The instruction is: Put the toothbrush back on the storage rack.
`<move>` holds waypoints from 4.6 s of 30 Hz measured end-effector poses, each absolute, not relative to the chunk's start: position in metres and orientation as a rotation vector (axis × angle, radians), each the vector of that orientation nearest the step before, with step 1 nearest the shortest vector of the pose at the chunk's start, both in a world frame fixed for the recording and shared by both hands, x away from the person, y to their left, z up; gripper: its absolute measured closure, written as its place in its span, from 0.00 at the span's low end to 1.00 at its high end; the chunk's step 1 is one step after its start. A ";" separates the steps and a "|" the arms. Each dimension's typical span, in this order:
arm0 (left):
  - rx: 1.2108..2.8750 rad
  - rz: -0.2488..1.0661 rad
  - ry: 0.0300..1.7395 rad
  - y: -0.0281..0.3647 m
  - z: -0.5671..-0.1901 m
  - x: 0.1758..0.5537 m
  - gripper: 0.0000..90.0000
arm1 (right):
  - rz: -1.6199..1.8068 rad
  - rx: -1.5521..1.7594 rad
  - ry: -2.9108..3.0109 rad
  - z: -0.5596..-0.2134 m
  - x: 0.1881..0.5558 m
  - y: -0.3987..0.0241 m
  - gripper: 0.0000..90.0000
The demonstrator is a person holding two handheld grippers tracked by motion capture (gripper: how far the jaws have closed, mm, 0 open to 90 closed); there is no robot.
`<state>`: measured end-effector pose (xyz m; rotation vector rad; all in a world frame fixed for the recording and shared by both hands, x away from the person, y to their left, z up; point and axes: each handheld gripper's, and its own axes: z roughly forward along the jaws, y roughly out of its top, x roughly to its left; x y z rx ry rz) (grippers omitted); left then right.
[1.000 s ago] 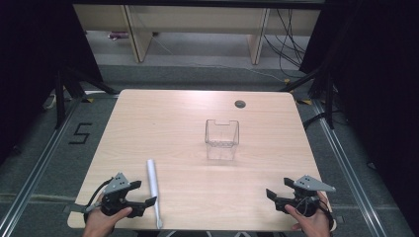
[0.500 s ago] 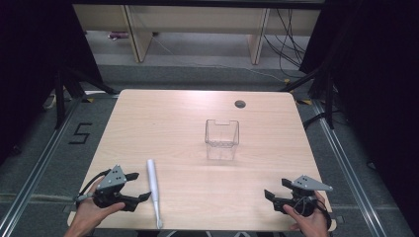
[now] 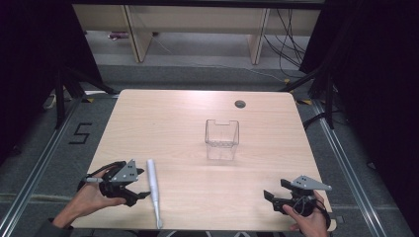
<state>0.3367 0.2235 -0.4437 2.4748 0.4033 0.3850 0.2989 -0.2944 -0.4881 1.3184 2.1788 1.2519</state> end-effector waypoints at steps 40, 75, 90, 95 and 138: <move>2.589 0.440 0.274 0.209 -0.452 0.368 0.83 | 1.244 1.308 2.196 -0.489 0.300 -0.294 0.21; 2.581 0.391 0.443 0.204 -0.475 0.414 0.99 | 1.255 1.340 2.194 -0.490 0.299 -0.293 0.22; 2.584 0.357 0.512 0.221 -0.483 0.412 0.98 | 1.249 1.308 2.197 -0.489 0.300 -0.294 0.22; 2.589 0.330 0.518 0.227 -0.483 0.405 0.97 | 1.257 1.327 2.194 -0.490 0.300 -0.293 0.22; 2.587 0.241 0.587 0.232 -0.476 0.384 0.88 | 1.251 1.326 2.198 -0.490 0.300 -0.292 0.22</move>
